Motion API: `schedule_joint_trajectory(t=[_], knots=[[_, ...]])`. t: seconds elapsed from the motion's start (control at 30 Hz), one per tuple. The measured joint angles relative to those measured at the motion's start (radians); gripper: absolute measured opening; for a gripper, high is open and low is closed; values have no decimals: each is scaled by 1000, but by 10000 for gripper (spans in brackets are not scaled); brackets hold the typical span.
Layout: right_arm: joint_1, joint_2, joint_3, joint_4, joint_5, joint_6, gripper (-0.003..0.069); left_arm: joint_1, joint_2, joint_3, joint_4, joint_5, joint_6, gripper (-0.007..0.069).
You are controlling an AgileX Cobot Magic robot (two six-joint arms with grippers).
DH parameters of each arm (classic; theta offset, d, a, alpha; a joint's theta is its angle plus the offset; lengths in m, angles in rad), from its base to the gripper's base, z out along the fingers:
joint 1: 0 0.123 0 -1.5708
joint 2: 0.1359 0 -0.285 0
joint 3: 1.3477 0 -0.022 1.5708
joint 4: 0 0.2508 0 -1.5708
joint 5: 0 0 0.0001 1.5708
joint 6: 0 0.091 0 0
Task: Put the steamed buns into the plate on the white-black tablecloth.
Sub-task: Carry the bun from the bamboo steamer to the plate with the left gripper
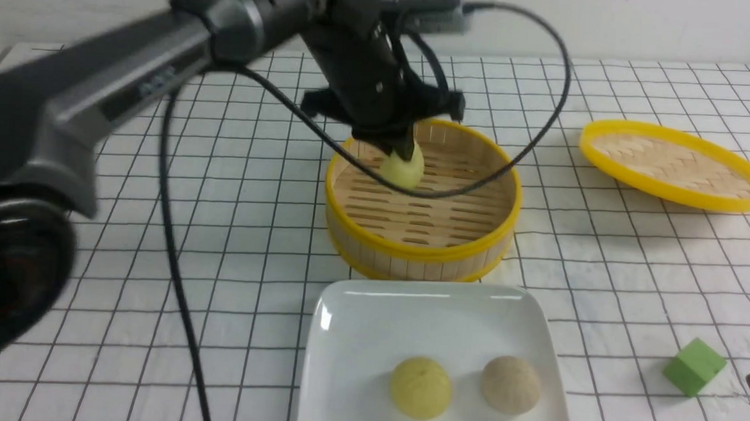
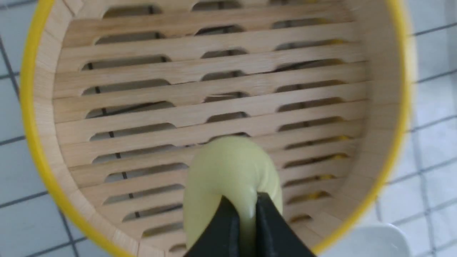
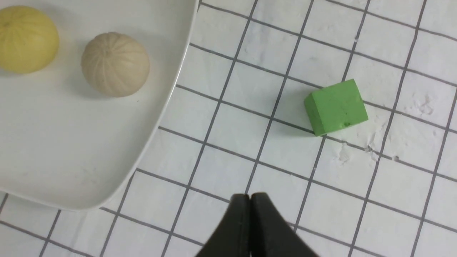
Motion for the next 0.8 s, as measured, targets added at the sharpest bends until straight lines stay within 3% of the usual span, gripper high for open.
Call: schedule_joint_trajectory(t=[0.17,0.4,0.53,0.57,0.8], knots=[[0,0,0,2,29,0,12,0,-225,6,49,170,13,23],[0,0,0,26,42,0,13,-50,-326,257,40,179,-10,23],[0,0,0,58,42,0,13,-128,-275,493,37,13,-36,28],[0,0,0,63,42,0,15,-144,-233,544,31,-88,-42,35],[0,-62,0,62,76,-8,20,-148,-122,573,36,-217,-65,152]])
